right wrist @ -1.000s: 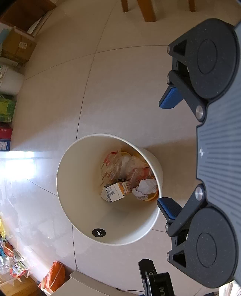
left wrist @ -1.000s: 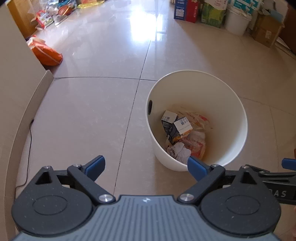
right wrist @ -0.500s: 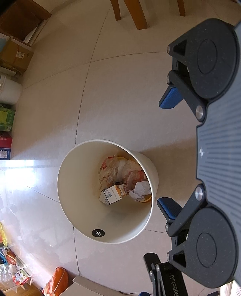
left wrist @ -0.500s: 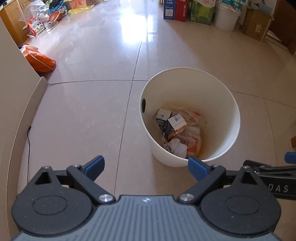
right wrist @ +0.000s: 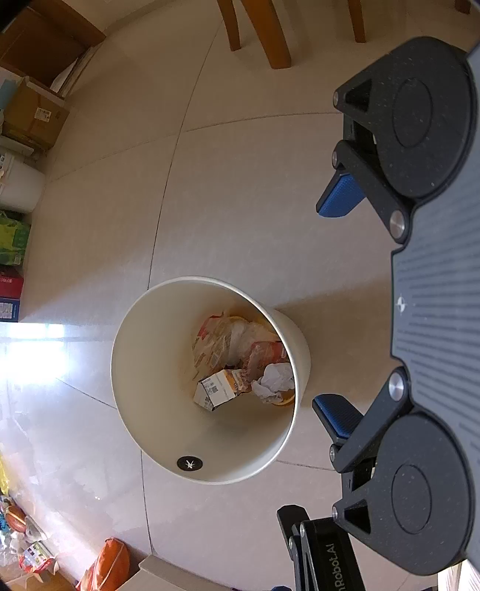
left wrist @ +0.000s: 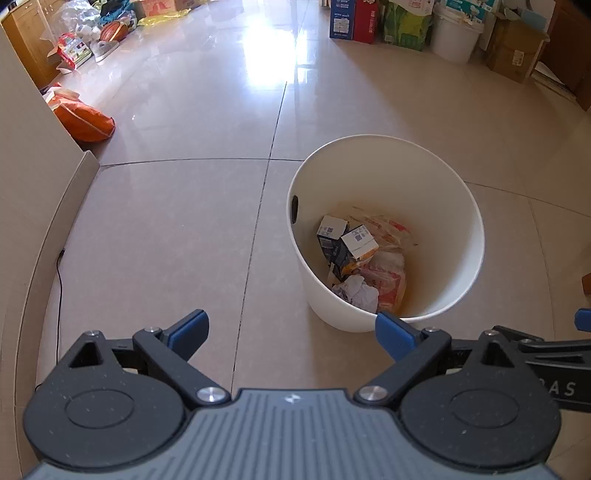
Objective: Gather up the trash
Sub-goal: 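Lower the bin to the floor with the left gripper and release it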
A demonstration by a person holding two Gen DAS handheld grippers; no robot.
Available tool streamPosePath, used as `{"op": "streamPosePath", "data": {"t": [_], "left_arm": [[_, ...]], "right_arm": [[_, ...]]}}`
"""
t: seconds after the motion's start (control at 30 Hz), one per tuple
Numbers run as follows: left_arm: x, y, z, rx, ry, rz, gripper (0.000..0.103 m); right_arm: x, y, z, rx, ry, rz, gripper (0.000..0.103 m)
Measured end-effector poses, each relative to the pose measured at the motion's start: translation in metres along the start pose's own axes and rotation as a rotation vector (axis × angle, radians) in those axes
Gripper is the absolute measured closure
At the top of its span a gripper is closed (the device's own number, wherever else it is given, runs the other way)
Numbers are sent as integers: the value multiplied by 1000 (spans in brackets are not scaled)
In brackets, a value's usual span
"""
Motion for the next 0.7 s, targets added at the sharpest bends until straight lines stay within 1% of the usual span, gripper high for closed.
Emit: {"op": "streamPosePath", "data": {"t": [0.3, 0.7], "left_arm": [[1, 5, 1, -7, -2, -4, 7], [2, 9, -2, 2, -8, -16, 6]], "right_arm": [[-2, 7, 3, 18, 5, -3, 0], [-1, 9, 0, 18, 3, -7, 0]]}}
Point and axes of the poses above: each gripper's, at about its wrist camera, not at the fingertips, and z roughly the way its jaws point, y to its left, x to its underside, the point moved 2 cm from there along z, roughly the way its jaws point, and after that the axes turned 5 degrees about x, right-handed, at the moved point
